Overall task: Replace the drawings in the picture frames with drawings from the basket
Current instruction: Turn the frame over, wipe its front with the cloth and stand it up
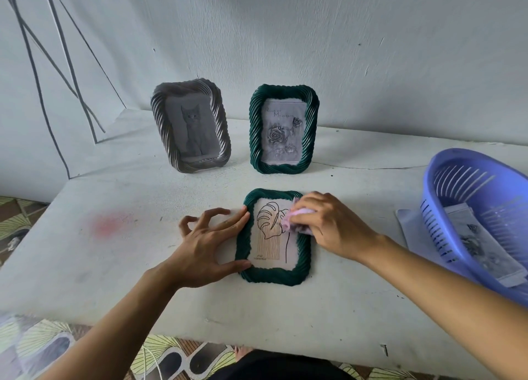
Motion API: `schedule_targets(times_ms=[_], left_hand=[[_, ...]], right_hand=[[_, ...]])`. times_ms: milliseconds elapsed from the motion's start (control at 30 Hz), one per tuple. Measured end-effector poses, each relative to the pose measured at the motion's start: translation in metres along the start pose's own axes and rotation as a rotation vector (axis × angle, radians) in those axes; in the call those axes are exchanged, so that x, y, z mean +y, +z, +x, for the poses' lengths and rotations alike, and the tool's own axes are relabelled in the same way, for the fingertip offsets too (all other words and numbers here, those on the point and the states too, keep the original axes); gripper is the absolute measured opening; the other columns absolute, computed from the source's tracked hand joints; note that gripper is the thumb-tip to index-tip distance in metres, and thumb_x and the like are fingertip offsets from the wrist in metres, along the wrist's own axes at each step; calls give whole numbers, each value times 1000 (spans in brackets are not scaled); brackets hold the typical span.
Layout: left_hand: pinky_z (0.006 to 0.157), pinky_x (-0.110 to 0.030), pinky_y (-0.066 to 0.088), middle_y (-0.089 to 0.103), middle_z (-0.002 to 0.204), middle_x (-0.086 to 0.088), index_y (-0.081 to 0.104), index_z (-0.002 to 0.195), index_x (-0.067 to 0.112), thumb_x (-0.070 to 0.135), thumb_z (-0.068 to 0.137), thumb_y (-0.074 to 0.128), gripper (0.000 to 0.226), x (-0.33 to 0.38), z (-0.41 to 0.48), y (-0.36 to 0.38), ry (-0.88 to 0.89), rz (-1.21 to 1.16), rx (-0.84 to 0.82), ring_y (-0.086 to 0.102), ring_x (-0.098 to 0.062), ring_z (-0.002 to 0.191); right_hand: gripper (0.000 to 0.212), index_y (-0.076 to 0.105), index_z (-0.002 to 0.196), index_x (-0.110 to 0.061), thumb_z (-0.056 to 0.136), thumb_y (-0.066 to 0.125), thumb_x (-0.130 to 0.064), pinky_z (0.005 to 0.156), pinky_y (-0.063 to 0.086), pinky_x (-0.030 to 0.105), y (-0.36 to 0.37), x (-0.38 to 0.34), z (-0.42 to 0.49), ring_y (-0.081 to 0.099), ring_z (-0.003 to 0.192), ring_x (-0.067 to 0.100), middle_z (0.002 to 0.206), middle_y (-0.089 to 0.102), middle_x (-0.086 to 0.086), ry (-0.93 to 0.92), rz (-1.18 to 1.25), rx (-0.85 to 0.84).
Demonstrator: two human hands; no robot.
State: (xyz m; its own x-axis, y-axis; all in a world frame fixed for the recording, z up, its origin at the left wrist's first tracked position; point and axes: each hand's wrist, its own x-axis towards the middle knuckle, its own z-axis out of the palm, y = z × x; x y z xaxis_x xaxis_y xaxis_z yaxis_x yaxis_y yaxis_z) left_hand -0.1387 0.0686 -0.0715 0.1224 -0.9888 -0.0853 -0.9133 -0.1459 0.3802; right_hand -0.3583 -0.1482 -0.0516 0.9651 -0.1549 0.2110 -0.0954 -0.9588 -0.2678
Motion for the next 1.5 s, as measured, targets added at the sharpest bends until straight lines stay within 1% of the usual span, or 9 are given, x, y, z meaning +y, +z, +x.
schedule_targets(times_ms=[200, 267, 333, 400, 533, 667, 1000, 1167, 1500], left_hand=[[111, -51, 2, 12, 157, 34, -1, 155, 51, 89, 80, 30, 90, 0, 0, 0, -7, 18, -17, 3, -9, 148], [110, -50, 2, 11, 157, 34, -3, 155, 51, 89, 80, 29, 90, 1, 0, -1, -7, 35, -14, 2, -9, 148], [109, -47, 0, 11, 158, 32, -1, 156, 50, 86, 83, 33, 89, 3, 0, -2, -10, 44, -9, 2, -9, 148], [109, -46, -1, 12, 159, 30, 0, 156, 49, 84, 84, 36, 87, 3, 0, -2, -10, 49, -12, 0, -8, 148], [107, -42, 3, 5, 161, 33, -1, 157, 47, 88, 82, 32, 91, 0, -1, -1, 2, 74, -12, 3, -5, 148], [108, -47, 7, 5, 160, 35, 1, 157, 46, 89, 82, 33, 92, -1, 0, 0, -7, 71, -7, 4, -4, 147], [112, -51, 3, 8, 158, 35, -4, 154, 54, 88, 81, 34, 89, -2, 1, 1, -17, 30, -27, 1, -6, 148], [110, -51, 4, 4, 154, 40, -3, 154, 53, 89, 80, 31, 89, 0, 1, -1, -11, 19, -24, 2, -7, 147], [109, -48, 9, 6, 159, 37, 3, 156, 48, 91, 80, 32, 92, -1, 0, 0, -10, 37, -4, 6, -3, 146]], right_hand=[[12, 73, 93, -10, 82, 74, -5, 74, 57, 38, 20, -25, 39, 60, 85, 21, 94, 69, 6, 146, -36, 232], [16, 75, 95, -9, 90, 61, -14, 79, 57, 35, 29, -45, 45, 64, 86, 22, 96, 73, 7, 145, 1, 339], [41, 76, 99, -6, 104, 41, -26, 82, 54, 34, 37, -65, 49, 67, 86, 23, 97, 75, 7, 144, 57, 406], [55, 75, 103, -6, 109, 28, -33, 84, 54, 35, 37, -73, 44, 67, 89, 22, 101, 75, 7, 127, 106, 386], [32, 74, 113, -11, 97, 53, -30, 91, 51, 33, 32, -58, 10, 65, 102, 16, 114, 73, 4, -46, 258, 166], [31, 74, 114, -22, 98, 52, -35, 90, 47, 39, 26, -37, -21, 60, 117, 13, 123, 69, -4, -103, 217, -14], [9, 74, 88, -18, 82, 77, -13, 84, 50, 43, 17, -1, 14, 60, 98, 20, 104, 71, 0, 134, -52, 109], [21, 66, 77, -12, 86, 53, 1, 80, 45, 38, 41, -33, 39, 59, 96, 25, 101, 70, 7, 173, -45, 258], [31, 78, 104, -15, 85, 61, 3, 88, 46, 39, 30, -44, -5, 59, 102, 17, 108, 72, -2, -142, 253, -36]])
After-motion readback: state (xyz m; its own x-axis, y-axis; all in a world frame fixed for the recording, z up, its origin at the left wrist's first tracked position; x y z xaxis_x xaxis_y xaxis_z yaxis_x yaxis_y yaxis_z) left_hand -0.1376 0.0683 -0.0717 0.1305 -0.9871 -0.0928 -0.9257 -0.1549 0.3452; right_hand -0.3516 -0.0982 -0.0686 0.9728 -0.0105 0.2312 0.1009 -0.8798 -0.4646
